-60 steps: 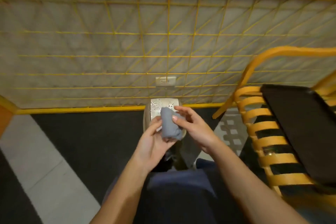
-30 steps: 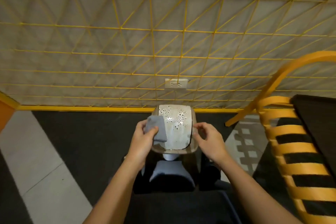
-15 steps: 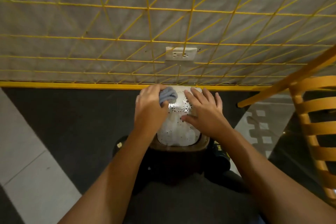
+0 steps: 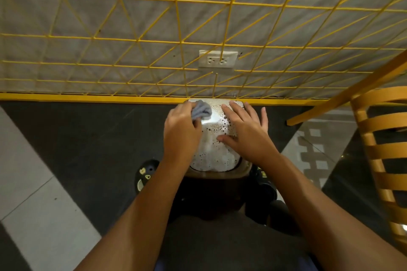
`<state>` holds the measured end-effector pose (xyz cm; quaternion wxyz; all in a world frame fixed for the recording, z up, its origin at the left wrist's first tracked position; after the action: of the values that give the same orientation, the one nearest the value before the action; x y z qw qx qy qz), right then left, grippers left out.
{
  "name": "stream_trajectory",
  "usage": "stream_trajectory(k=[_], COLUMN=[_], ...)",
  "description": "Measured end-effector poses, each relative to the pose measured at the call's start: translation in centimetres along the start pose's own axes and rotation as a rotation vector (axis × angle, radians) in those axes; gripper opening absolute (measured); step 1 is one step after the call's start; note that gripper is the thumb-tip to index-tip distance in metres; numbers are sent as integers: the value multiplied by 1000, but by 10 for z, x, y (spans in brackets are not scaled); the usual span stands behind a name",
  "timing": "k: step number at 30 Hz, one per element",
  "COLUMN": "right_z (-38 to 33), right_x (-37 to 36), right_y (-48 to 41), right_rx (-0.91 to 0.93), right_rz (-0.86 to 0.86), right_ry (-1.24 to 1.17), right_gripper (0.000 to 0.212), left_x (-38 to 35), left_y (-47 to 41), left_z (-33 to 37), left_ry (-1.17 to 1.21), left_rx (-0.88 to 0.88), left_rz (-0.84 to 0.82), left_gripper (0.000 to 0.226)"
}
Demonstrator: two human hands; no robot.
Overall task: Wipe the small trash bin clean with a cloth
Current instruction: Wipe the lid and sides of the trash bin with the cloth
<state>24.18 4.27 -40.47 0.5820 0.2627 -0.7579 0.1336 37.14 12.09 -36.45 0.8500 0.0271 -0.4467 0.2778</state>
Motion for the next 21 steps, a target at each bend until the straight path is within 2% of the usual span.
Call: stream_trajectory(k=[3, 5, 10, 12, 17, 21], right_z=[0, 1, 0, 0, 1, 1], right_x=[0, 0, 0, -1, -1, -1], right_y=[-1, -1, -1, -1, -2, -3], right_rx=[-2, -4, -5, -7, -3, -2], right_rz=[-13, -17, -5, -7, -9, 8], right_ry=[-14, -20, -23, -16, -3, 18], right_gripper=[76, 76, 76, 76, 76, 76], left_x=[-18, -23, -7, -4, -15, -22], left_y=[5, 4, -11, -13, -8, -12], left_z=[11, 13, -12, -20, 2, 5], left_ry=[-14, -15, 77, 126, 61, 3], left_rx=[-49, -76, 62, 117, -66, -91], left_rz=[-117, -138, 24, 38, -57, -80], left_gripper=[25, 27, 31, 35, 32, 33])
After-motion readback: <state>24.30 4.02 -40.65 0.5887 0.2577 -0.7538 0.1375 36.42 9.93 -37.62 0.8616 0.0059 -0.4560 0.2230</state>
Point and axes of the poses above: each hand's wrist, its own y-axis away from the middle knuckle, its own x-axis out of the back of the hand, z = x × y, the point moved 9 cm from there along -y, towards the middle knuckle, and after that the axes turned 11 degrees about -x, right-handed, at the moved point
